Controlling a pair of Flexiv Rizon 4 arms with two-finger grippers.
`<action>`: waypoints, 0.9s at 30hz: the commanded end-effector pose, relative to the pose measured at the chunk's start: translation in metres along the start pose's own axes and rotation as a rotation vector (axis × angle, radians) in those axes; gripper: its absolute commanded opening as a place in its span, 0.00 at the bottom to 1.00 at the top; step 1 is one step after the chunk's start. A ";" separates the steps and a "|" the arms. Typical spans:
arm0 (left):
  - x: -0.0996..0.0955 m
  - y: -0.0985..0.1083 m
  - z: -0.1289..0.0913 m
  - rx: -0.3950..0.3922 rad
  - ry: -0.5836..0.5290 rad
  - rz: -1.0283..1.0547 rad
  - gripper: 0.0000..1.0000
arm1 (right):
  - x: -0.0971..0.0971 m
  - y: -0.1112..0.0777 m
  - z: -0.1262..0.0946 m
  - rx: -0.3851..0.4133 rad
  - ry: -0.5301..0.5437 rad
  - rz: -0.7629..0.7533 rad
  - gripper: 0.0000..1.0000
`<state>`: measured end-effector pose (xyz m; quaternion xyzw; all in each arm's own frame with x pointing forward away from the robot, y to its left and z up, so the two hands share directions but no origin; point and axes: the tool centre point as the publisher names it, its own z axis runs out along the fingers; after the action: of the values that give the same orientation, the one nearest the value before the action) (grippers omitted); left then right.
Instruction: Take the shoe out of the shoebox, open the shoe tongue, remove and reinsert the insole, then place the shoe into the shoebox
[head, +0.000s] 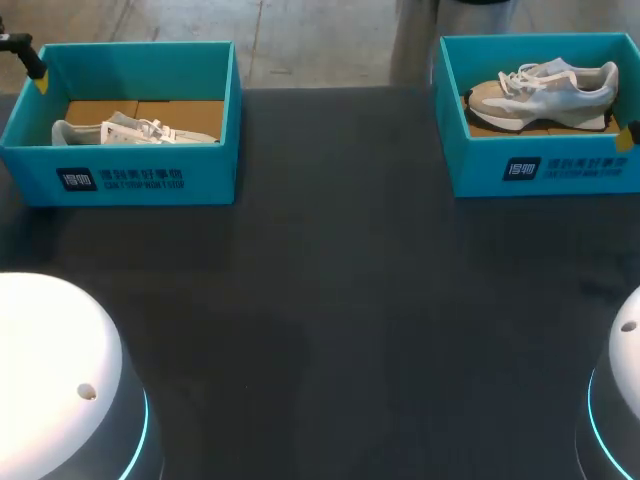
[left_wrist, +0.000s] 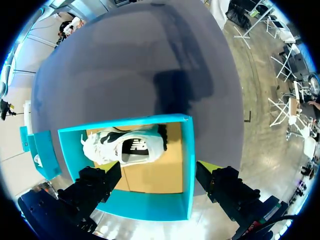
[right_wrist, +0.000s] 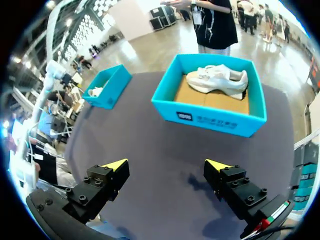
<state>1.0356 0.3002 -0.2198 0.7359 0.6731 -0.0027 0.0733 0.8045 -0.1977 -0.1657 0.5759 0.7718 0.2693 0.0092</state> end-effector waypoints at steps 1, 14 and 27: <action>0.000 0.000 0.000 0.000 0.002 0.001 1.00 | -0.008 0.036 0.002 0.165 -0.030 -0.026 1.00; 0.000 0.000 0.000 0.000 0.002 0.001 1.00 | -0.034 0.076 0.004 0.208 -0.084 -0.089 1.00; 0.000 0.000 0.000 0.000 0.002 0.001 1.00 | -0.034 0.076 0.004 0.208 -0.084 -0.089 1.00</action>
<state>1.0357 0.3002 -0.2199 0.7359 0.6731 -0.0027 0.0733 0.8817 -0.2120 -0.1476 0.5497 0.8178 0.1704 -0.0006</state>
